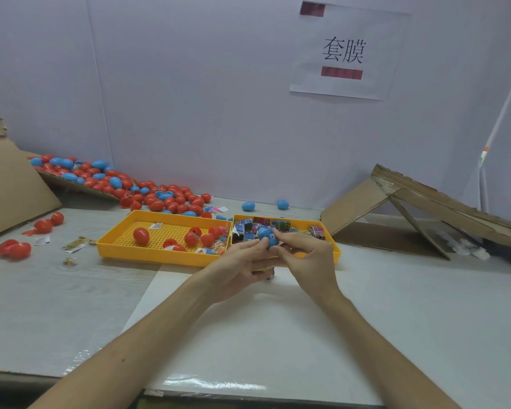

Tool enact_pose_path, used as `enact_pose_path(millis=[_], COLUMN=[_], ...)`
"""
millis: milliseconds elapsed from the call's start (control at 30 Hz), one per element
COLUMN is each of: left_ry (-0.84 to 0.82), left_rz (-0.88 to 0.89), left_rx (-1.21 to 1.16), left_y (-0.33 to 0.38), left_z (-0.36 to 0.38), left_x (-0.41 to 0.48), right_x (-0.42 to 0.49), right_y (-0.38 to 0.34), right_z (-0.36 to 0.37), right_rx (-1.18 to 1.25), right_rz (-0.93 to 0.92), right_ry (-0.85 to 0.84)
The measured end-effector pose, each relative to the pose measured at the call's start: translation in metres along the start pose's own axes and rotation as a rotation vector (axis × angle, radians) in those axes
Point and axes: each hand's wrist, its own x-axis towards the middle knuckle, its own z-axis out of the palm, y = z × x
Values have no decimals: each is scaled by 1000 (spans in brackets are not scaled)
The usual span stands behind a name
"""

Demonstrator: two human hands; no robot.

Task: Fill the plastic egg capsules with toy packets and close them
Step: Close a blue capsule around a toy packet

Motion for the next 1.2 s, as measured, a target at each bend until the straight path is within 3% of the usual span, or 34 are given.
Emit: enact_pose_path(millis=[200,333,567,800,1200], left_ry=[-7,117,268,215,195], left_rz=[13,27,171,157,133], left_rx=[0,-28,-19,-123,-146], left_y=[3,4,2,1,-2], left_z=[-2,-6,-9,-11,-11], left_x=[1,6,8,9,8], right_x=[1,1,3,5,6], right_y=[-6,-9,-8,-8,-8], right_z=[1,2,1,0,-6], right_rx=[24,17,295,273,434], right_rz=[73,79,267,280,314], right_ry=[4,-2,-43,-68,-83])
